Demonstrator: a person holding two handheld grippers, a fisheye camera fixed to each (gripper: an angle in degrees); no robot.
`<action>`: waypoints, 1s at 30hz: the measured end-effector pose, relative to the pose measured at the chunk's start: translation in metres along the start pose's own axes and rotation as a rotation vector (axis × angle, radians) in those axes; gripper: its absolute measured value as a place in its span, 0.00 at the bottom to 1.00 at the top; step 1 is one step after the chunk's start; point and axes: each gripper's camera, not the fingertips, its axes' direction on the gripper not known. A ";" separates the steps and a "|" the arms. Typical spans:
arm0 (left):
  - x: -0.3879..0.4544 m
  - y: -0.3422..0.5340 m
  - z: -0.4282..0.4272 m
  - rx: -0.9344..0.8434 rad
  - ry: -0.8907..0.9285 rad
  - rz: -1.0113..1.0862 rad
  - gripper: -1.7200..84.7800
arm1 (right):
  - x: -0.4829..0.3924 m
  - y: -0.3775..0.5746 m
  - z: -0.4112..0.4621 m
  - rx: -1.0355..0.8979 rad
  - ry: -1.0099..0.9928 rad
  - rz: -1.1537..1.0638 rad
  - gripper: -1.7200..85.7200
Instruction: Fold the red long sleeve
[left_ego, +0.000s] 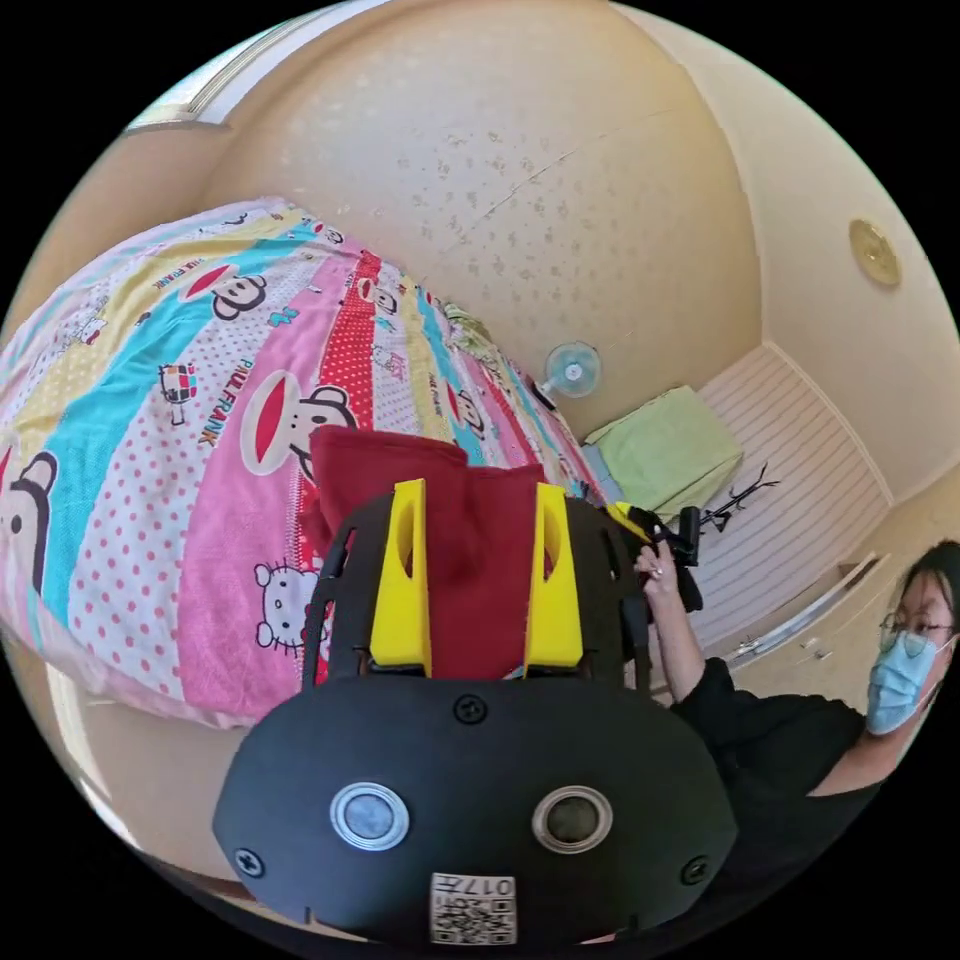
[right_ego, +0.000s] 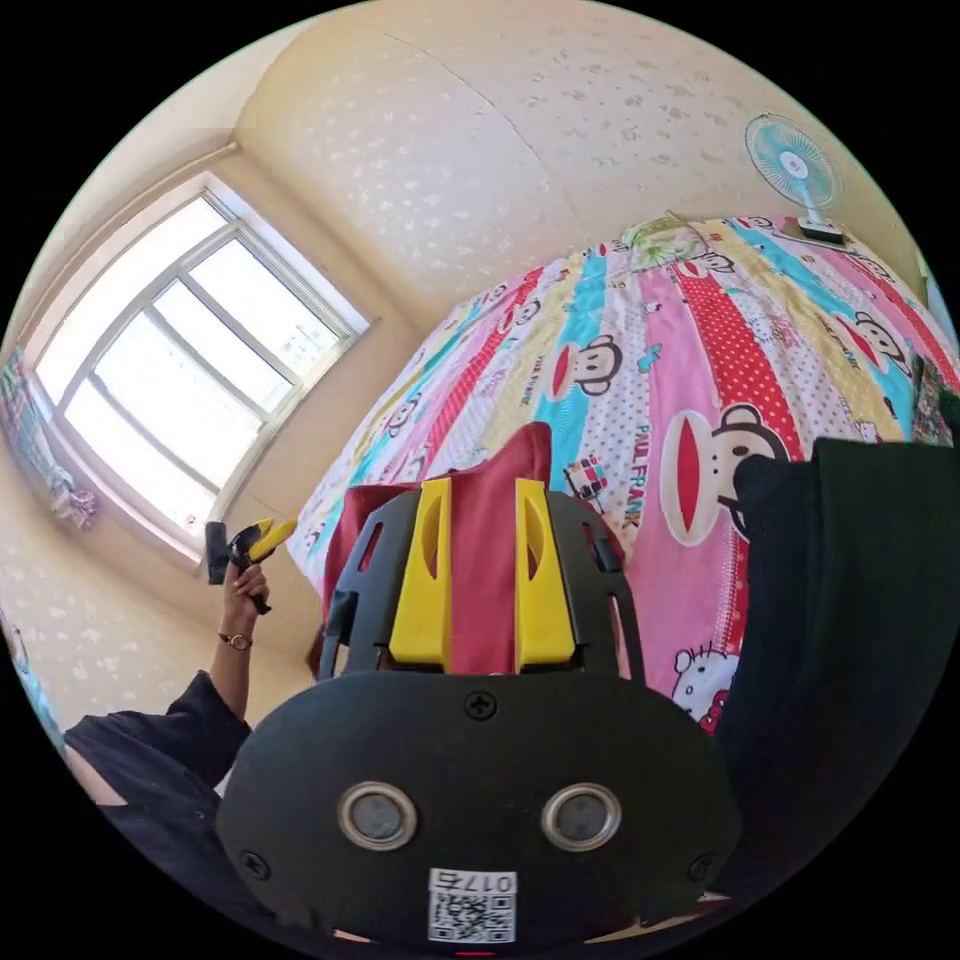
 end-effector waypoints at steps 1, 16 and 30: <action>-0.002 0.009 0.006 -0.010 -0.034 0.001 0.20 | 0.001 0.011 0.008 -0.017 0.030 0.000 0.13; -0.088 0.126 0.059 -0.130 -0.077 -0.139 0.07 | 0.021 0.146 0.077 -0.207 0.240 0.016 0.06; -0.153 0.240 0.099 0.119 0.162 -0.604 0.15 | -0.080 0.147 0.147 0.062 0.316 -0.263 0.06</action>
